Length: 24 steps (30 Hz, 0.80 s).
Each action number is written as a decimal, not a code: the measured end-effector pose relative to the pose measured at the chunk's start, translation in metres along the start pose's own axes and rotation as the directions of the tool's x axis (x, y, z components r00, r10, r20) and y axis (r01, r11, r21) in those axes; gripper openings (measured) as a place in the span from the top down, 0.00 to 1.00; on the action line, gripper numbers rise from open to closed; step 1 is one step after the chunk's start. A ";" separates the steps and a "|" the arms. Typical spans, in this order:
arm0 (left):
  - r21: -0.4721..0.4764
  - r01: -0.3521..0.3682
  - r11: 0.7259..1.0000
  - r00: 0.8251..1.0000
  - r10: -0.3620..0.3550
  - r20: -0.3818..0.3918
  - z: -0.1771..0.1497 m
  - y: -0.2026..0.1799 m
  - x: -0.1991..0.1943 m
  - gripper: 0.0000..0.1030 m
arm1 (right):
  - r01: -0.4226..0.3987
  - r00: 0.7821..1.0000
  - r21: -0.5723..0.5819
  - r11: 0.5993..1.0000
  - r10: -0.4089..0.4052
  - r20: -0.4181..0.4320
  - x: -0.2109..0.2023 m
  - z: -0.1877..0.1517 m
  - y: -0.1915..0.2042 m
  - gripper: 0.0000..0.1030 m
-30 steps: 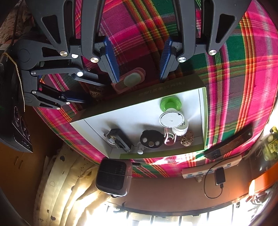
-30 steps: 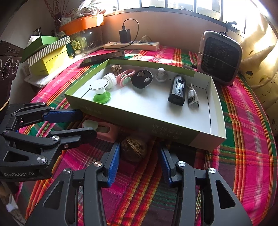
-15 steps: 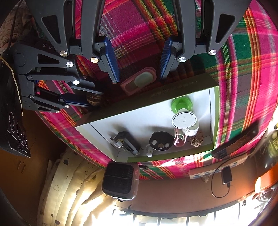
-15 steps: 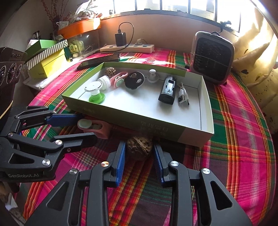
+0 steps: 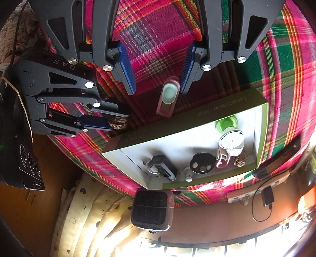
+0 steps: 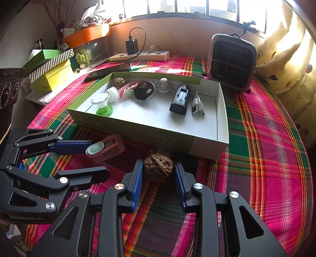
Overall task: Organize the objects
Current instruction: 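Close left tool on the pink soap dish while right tool closes on the brown walnut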
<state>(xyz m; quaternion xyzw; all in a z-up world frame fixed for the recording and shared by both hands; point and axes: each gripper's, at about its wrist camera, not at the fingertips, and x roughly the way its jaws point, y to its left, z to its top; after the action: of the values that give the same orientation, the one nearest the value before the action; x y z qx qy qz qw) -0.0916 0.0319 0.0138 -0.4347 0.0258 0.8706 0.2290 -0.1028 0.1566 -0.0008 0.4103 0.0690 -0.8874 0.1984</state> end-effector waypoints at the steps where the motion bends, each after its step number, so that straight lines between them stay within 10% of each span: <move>1: 0.006 -0.001 1.000 1.000 0.001 -0.001 0.000 -0.002 0.001 0.57 | 0.000 1.000 0.003 1.000 0.000 0.001 -0.001 0.000 -0.001 0.69; 24: -0.053 -0.070 0.996 0.998 0.069 -0.015 0.012 0.002 0.018 0.57 | -0.016 1.000 0.019 1.000 0.016 -0.008 -0.001 -0.002 -0.007 0.69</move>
<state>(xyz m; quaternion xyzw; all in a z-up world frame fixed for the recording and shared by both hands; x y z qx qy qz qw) -0.1108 0.0398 0.0077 -0.4453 0.0189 0.8755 0.1867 -0.1040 0.1639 -0.0014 0.4164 0.0580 -0.8848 0.2011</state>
